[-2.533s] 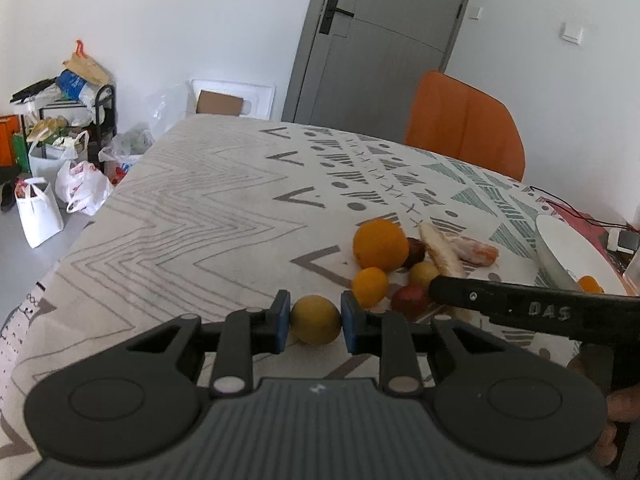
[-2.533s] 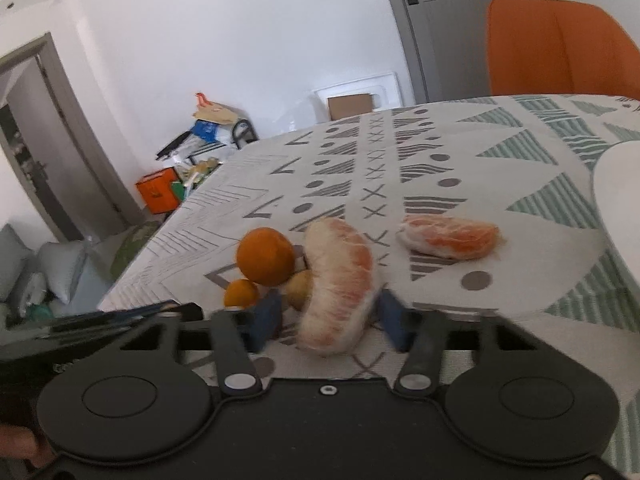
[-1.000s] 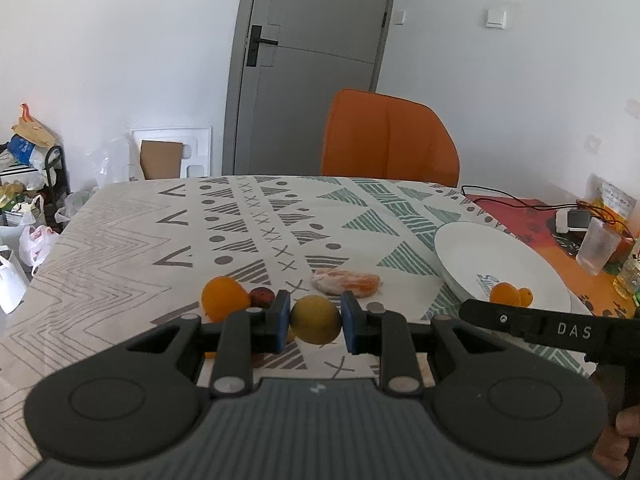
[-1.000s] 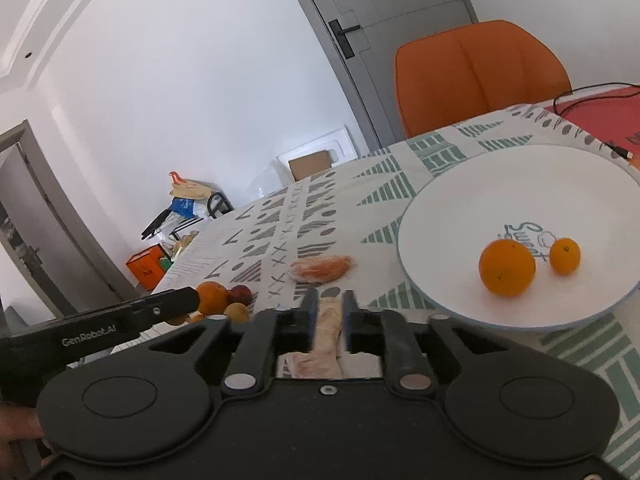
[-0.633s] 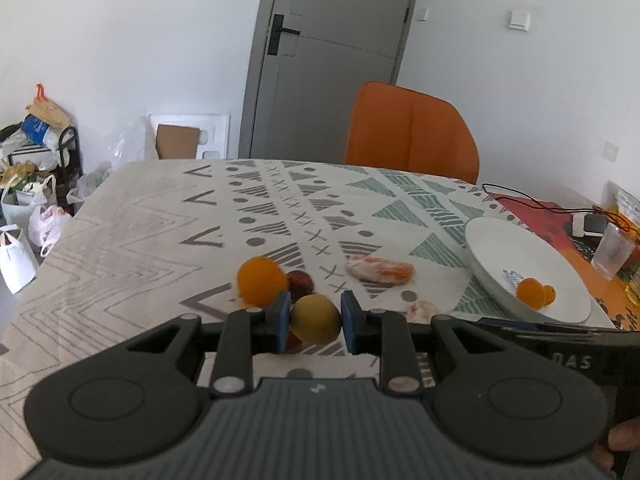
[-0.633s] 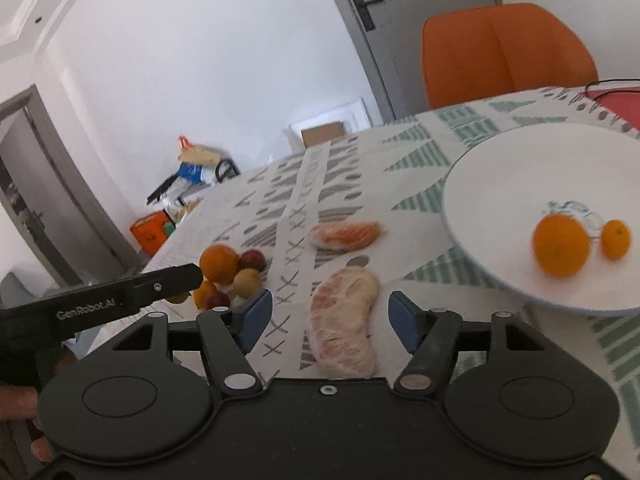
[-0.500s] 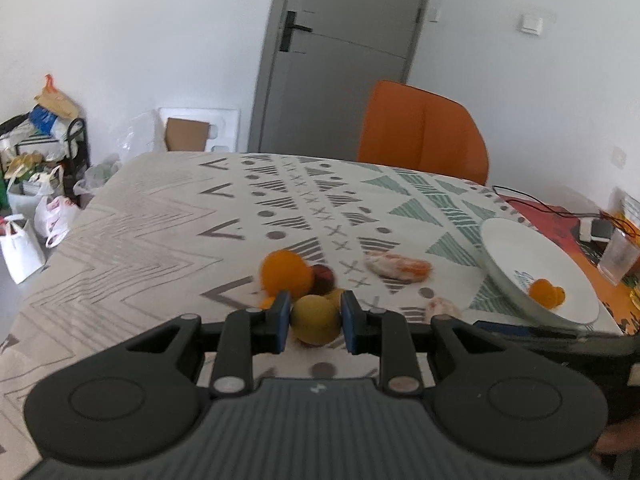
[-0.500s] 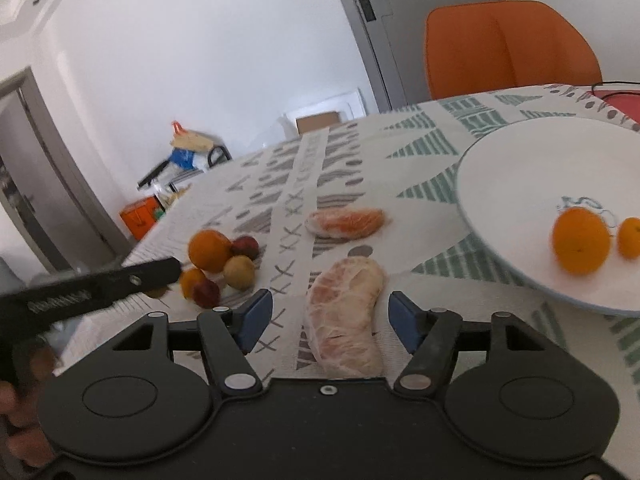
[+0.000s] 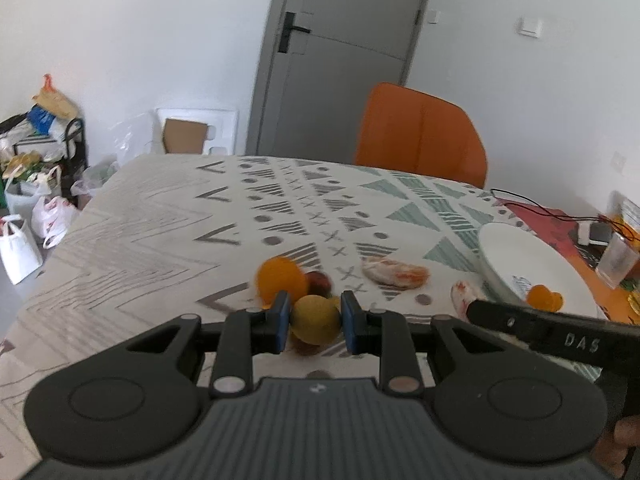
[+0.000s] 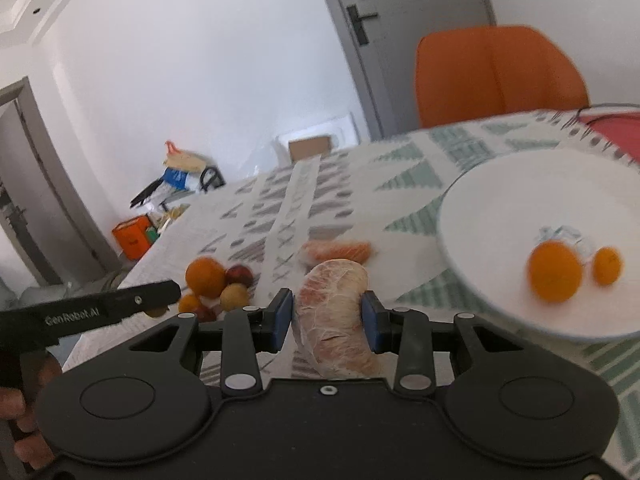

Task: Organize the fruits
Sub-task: 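Carry the yellow fruit and pomelo segment over the white plate with both tools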

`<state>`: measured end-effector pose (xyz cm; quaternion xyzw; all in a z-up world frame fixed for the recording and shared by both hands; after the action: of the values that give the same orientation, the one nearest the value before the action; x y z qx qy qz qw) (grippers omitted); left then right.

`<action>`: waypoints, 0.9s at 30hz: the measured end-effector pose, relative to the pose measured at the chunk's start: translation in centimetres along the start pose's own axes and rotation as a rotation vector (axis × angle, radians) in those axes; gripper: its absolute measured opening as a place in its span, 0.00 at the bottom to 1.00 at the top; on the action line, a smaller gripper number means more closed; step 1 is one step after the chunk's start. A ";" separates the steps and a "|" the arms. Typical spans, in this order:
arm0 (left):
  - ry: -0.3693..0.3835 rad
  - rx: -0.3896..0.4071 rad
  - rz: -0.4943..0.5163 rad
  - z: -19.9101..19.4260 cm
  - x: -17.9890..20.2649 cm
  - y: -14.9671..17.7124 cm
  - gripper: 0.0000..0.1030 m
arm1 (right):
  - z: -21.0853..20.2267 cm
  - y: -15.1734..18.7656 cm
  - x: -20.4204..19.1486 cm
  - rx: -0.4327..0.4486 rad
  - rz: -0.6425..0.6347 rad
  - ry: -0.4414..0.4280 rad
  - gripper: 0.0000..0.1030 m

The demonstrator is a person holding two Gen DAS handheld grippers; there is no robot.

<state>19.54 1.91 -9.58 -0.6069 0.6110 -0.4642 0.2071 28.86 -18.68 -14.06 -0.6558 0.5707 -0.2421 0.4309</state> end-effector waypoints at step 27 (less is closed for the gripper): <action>0.100 -0.020 0.163 4.2 10.3 -1.7 0.25 | -4.4 -1.6 8.9 0.115 0.111 0.078 0.34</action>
<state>22.07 -8.79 -7.07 -0.5332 0.6727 -0.4692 0.2073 28.16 -28.51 -12.03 -0.5873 0.6075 -0.2756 0.4583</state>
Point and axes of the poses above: each gripper's, at about its wrist camera, not at the fingertips, and z roughly the way its jaws point, x to its right, y to its underside, the point moved 9 cm from there along z, roughly the way its jaws point, and after that the axes turned 13 degrees about y, right-handed, at the moved point
